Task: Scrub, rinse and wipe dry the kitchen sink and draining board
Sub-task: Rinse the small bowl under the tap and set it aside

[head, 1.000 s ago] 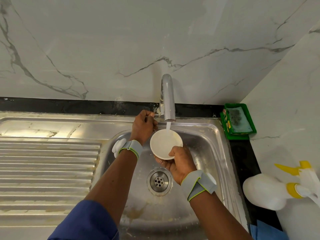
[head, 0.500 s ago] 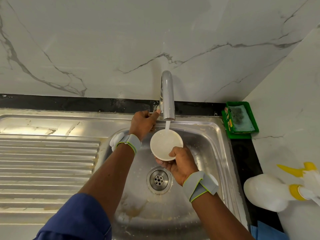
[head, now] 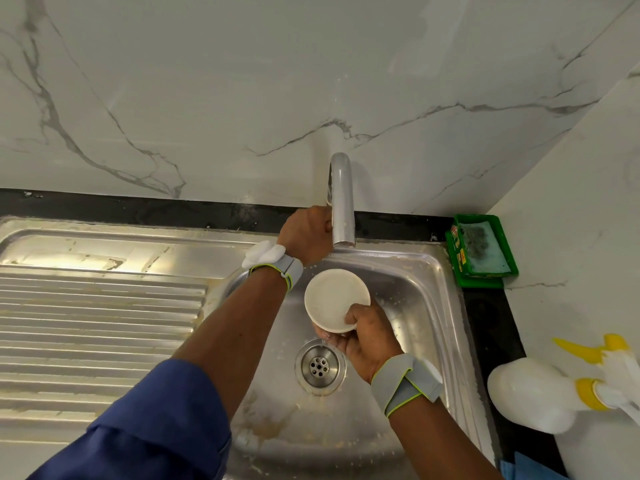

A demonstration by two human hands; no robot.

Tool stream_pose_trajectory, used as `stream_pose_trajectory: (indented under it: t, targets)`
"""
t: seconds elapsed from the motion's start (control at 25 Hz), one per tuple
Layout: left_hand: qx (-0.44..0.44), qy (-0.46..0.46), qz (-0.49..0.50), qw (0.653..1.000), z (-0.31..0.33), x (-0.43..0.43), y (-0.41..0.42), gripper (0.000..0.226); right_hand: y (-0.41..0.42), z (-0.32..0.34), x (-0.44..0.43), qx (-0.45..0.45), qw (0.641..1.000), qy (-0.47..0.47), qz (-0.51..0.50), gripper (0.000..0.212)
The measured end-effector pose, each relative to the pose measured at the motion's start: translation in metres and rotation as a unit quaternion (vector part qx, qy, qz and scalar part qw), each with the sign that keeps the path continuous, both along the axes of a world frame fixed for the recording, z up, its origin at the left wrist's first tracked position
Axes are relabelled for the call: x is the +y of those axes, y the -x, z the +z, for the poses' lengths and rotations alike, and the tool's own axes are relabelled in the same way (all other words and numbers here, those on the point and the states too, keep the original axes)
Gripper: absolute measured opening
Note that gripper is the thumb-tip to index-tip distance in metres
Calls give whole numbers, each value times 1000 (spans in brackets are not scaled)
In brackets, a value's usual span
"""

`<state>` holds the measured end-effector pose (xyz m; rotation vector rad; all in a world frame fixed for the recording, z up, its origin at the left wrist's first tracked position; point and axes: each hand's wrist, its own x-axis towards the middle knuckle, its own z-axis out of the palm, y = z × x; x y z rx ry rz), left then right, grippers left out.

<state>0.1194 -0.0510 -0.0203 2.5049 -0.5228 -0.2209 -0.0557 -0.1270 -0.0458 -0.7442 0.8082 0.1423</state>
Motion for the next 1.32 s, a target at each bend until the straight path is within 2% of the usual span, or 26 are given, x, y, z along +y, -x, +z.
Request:
stream_pose_trajectory:
  t: [0.08, 0.24, 0.4, 0.56, 0.68, 0.84, 0.96, 1.08, 1.32]
  targets:
    - [5, -9, -1, 1000, -4, 15, 7, 25, 6, 4, 2, -2, 1000, 11, 6, 52]
    - [17, 41, 42, 998, -5, 55, 42, 37, 17, 11, 12, 4, 1000, 19, 3, 52]
    - [-39, 67, 110, 991, -13, 122, 83, 33, 27, 24, 48, 9, 1000, 13, 1, 54]
    - [-59, 62, 181, 980, -17, 196, 122, 30, 29, 37, 100, 8, 999, 6, 37, 46]
    - [-81, 50, 229, 969, -21, 257, 141, 28, 28, 37, 147, 16, 997, 11, 78, 49]
    - [-116, 26, 258, 959, -25, 336, 146, 39, 21, 34, 211, 7, 993, 11, 118, 48]
    - [-140, 24, 286, 948, -30, 406, 132, 37, 8, 24, 270, 17, 991, 22, 132, 49]
    - [-164, 4, 272, 948, -35, 468, 107, 38, -12, 23, 324, 23, 988, 45, 146, 52]
    - [-160, -74, 142, 974, -52, 583, 28, 51, -68, 14, 434, 55, 991, 42, 111, 53]
